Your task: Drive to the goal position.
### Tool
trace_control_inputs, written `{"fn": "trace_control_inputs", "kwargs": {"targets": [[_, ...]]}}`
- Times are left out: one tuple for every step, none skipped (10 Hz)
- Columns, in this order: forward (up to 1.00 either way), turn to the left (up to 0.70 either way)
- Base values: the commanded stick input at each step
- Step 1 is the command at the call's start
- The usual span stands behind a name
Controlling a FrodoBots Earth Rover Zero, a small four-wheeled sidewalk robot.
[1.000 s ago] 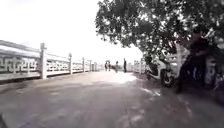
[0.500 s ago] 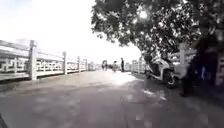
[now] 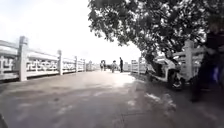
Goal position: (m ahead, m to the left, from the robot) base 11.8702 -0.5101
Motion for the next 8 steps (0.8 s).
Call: {"fn": "trace_control_inputs", "kwargs": {"targets": [[0.7, 0.0], [0.7, 0.0], [0.7, 0.0], [0.7, 0.0], [0.7, 0.0], [0.7, 0.0], [0.7, 0.0], [0.7, 0.0]]}}
